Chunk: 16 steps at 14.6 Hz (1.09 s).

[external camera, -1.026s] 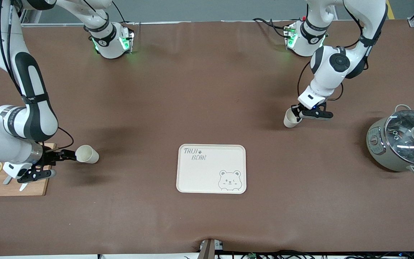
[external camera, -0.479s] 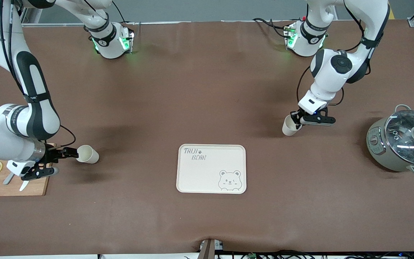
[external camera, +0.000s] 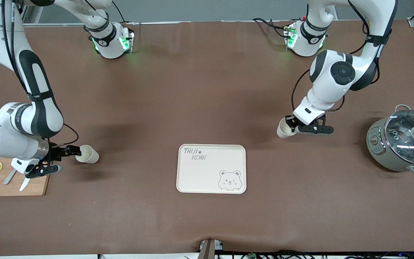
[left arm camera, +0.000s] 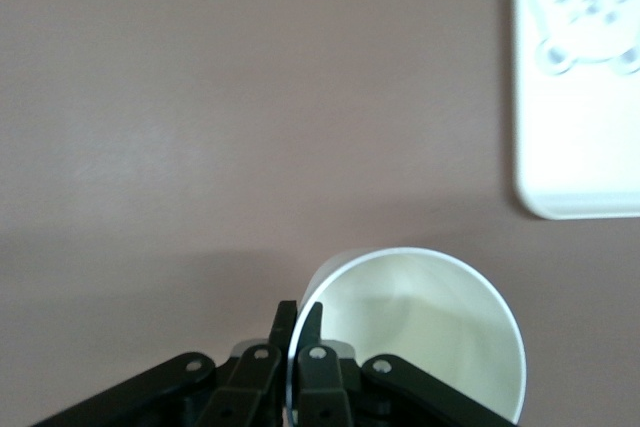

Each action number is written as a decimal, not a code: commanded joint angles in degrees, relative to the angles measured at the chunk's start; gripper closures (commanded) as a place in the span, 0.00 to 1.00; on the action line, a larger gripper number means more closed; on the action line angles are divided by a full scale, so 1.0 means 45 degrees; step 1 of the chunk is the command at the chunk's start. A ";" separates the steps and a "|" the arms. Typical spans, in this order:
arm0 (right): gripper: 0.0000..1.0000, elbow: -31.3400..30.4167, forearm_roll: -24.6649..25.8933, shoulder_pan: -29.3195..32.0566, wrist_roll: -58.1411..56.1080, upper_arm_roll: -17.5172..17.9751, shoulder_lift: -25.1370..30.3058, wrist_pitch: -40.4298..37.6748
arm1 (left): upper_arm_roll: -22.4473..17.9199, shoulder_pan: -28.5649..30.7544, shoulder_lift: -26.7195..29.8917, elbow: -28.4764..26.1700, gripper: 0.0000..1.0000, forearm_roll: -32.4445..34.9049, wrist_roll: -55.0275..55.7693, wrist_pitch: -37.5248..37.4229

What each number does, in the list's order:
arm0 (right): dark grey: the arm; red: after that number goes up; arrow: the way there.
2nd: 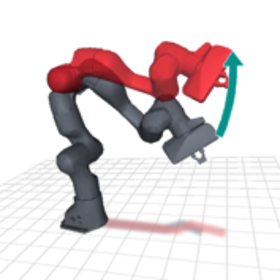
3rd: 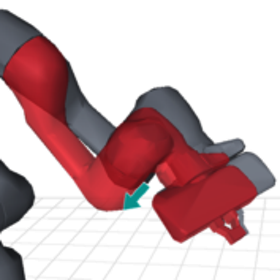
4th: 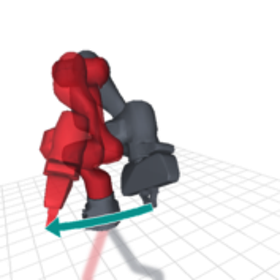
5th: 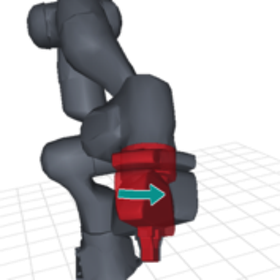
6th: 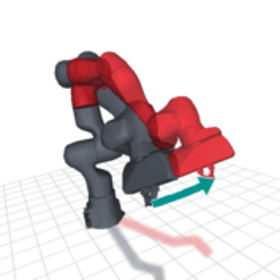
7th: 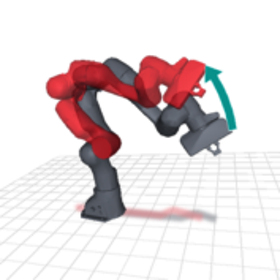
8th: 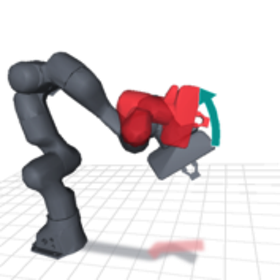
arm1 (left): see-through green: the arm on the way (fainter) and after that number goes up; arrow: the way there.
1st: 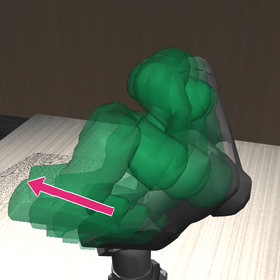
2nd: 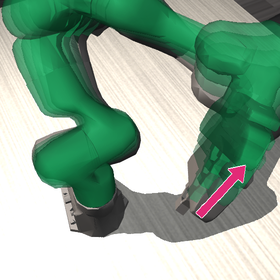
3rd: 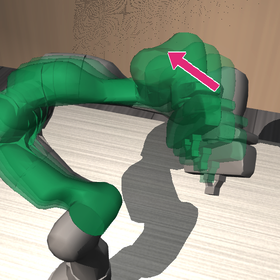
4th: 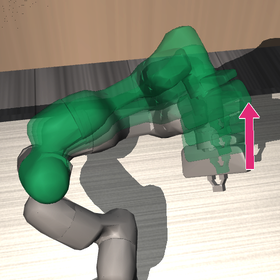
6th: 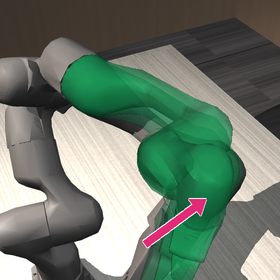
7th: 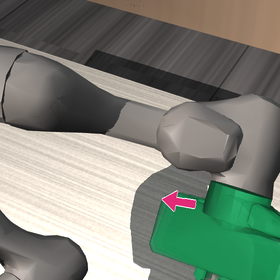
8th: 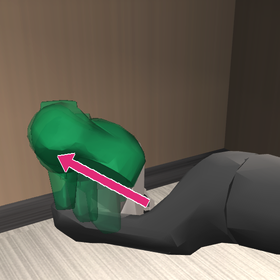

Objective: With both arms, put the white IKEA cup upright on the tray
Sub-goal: 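Carry the cup to the tray while the right gripper grasps the other cup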

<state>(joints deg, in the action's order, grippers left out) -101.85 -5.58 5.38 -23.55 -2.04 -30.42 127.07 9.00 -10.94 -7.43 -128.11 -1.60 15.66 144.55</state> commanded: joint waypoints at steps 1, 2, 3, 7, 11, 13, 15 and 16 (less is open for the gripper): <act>0.00 -0.0706 -0.0244 -0.0023 -0.0216 0.0003 0.0470 0.0394 | 0.0032 -0.0556 -0.0943 0.1548 1.00 0.0566 0.1280 -0.0866; 0.00 -0.0745 -0.0244 -0.0023 -0.0197 0.0003 0.0470 0.0627 | 0.0032 -0.0770 -0.1411 0.2405 1.00 0.1130 0.1827 -0.1606; 0.00 -0.0938 -0.0244 -0.0042 -0.0216 0.0003 0.0451 0.0784 | 0.0032 -0.1043 -0.1957 0.3245 1.00 0.1677 0.2509 -0.2425; 0.00 -0.1466 -0.0244 -0.0238 -0.0197 0.0003 0.0450 0.1467 | 0.0052 -0.1787 -0.3560 0.5670 1.00 0.2659 0.4408 -0.3645; 0.00 -0.1487 -0.0244 -0.0433 -0.0197 -0.0016 0.0372 0.1818 | 0.0052 -0.2081 -0.5122 0.7428 1.00 0.2659 0.4723 -0.3645; 0.00 -0.1487 -0.0244 -0.0433 -0.0197 -0.0016 0.0295 0.2131 | 0.0052 -0.2431 -0.5787 0.8113 1.00 0.2581 0.5053 -0.3645; 0.00 -0.1487 -0.0244 -0.0414 -0.0197 -0.0016 0.0255 0.2191 | 0.0032 -0.2841 -0.6432 0.8718 1.00 0.2600 0.5483 -0.3548; 0.00 -0.1487 -0.0244 -0.0394 -0.0197 -0.0016 0.0197 0.2211 | 0.0032 -0.2901 -0.6764 0.9128 1.00 0.2601 0.5581 -0.3547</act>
<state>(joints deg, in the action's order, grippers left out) -107.20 -5.59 3.54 -23.55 -2.00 -30.25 136.01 9.22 -22.44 -33.97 -92.82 8.95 38.42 130.06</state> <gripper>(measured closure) 0.000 0.965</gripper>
